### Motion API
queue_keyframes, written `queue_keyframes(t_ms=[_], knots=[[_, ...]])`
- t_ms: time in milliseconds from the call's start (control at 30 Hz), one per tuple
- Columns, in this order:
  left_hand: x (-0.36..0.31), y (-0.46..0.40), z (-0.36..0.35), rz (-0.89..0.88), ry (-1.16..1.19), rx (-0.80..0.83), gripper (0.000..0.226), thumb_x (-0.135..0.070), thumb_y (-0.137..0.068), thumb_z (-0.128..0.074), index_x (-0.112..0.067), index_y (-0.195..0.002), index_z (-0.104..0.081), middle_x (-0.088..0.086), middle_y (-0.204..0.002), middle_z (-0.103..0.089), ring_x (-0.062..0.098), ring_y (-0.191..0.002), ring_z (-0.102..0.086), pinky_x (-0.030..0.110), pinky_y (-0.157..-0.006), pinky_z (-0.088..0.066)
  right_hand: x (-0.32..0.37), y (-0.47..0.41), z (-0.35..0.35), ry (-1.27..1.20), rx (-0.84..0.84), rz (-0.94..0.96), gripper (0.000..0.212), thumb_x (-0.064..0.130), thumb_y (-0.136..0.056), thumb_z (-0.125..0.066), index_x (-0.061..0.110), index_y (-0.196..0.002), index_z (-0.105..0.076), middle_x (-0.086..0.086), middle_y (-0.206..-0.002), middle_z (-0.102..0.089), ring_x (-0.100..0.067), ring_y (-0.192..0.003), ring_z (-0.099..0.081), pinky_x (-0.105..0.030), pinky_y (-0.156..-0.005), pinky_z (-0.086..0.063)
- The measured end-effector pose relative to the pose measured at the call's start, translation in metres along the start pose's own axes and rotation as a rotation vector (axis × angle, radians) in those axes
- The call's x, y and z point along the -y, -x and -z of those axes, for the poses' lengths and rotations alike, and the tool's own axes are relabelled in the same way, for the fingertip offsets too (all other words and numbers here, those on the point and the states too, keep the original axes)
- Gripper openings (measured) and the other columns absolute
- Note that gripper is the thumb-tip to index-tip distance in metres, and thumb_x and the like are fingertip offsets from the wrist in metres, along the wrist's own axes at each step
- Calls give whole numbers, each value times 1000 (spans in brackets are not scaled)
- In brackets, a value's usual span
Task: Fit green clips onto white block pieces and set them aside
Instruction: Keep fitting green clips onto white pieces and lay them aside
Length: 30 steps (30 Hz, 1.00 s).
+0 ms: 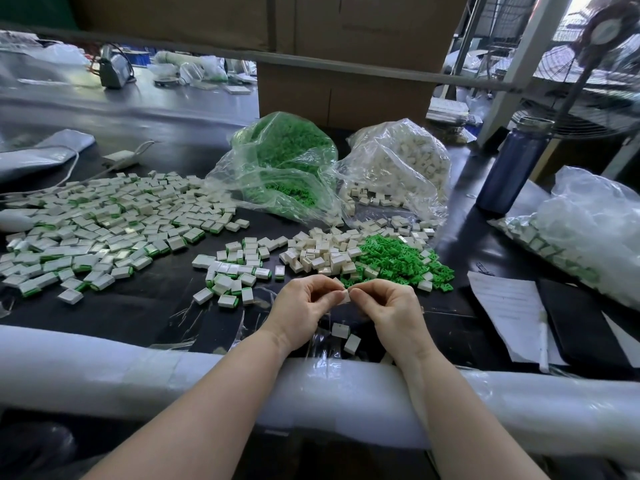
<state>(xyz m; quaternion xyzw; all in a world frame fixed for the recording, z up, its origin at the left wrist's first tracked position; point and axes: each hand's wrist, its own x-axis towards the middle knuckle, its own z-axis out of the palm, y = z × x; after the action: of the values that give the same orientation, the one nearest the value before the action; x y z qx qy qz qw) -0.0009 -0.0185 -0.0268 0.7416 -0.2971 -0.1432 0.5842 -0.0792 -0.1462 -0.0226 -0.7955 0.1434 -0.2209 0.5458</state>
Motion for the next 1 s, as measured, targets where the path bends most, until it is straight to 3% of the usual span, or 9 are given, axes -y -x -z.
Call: queue_keyframes(t_ms=[100,267,533,700,833,1000], knots=[[1,-1,0,15,-19,11,6,-15,-85,-65,-16,-89,-69,8,-90,-70,21,-87,-64,30,-86,-50,0,0,1,1,-17,-32,9,12,-82,-70,16,-73,-71,3,-63,-66,-3,-57,-58,-26,-61,-51],[3,-2,0,13,-32,2,6,-15,-87,-63,-18,-89,-68,3,-88,-69,13,-84,-61,21,-82,-49,0,0,1,26,-17,-40,14,13,-81,-70,17,-69,-68,8,-56,-61,1,-51,-53,-20,-56,-48],[2,-1,-1,19,-13,27,4,-14,-84,-66,-18,-86,-67,5,-85,-69,18,-83,-63,28,-83,-51,-1,-1,0,-16,-25,-78,16,10,-83,-68,11,-67,-66,3,-55,-59,-8,-53,-51,-28,-56,-47],[2,-1,0,28,-21,7,7,-11,-85,-65,-17,-84,-68,-7,-80,-67,2,-76,-61,11,-76,-47,-2,-2,-1,70,21,-65,14,12,-83,-68,6,-71,-67,3,-54,-55,-10,-53,-47,-27,-56,-43],[3,-2,-1,35,-129,15,6,-14,-85,-65,-17,-87,-70,-7,-81,-67,7,-80,-62,20,-83,-49,-2,-2,-1,122,42,-73,15,12,-84,-67,6,-70,-66,3,-54,-53,-9,-53,-46,-25,-55,-42],[4,0,-2,-5,-202,25,5,-14,-83,-68,-14,-85,-73,-3,-78,-68,12,-79,-62,29,-84,-51,-2,-2,-1,137,87,-78,24,9,-82,-68,18,-60,-62,3,-55,-55,-9,-54,-47,-24,-56,-42]])
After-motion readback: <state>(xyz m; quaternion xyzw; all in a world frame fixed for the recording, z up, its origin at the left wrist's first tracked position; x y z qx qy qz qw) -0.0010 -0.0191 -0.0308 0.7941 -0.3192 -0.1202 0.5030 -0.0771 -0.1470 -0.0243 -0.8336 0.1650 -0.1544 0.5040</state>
